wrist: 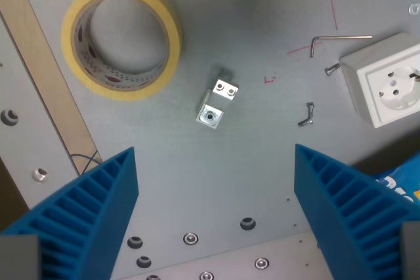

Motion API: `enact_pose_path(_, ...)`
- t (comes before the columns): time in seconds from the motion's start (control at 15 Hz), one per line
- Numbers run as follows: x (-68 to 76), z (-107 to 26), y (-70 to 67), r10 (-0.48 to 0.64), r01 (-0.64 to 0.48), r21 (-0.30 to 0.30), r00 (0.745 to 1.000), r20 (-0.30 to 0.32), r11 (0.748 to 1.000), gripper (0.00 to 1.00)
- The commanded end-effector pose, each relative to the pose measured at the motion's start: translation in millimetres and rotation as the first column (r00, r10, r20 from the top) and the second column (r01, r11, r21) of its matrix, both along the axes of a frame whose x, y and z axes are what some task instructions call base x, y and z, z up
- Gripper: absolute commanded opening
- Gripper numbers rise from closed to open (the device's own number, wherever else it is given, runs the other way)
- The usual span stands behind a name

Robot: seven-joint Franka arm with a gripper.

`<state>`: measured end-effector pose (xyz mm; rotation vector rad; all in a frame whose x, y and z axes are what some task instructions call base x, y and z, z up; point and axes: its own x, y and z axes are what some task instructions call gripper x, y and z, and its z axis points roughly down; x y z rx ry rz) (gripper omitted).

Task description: Rotate around base positive x

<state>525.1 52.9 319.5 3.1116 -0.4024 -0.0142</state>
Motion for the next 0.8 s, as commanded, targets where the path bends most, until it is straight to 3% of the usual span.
enact_pose_path(0.07, -0.2, 1.9, -0.1, 0.0, 0.0, 0.013, 1.0, 0.003, 1.0, 1.0)
enact_pose_path(0.8, -0.2, 1.9, -0.1, 0.0, 0.0, 0.159, 1.0, 0.003, 0.987, 1.0)
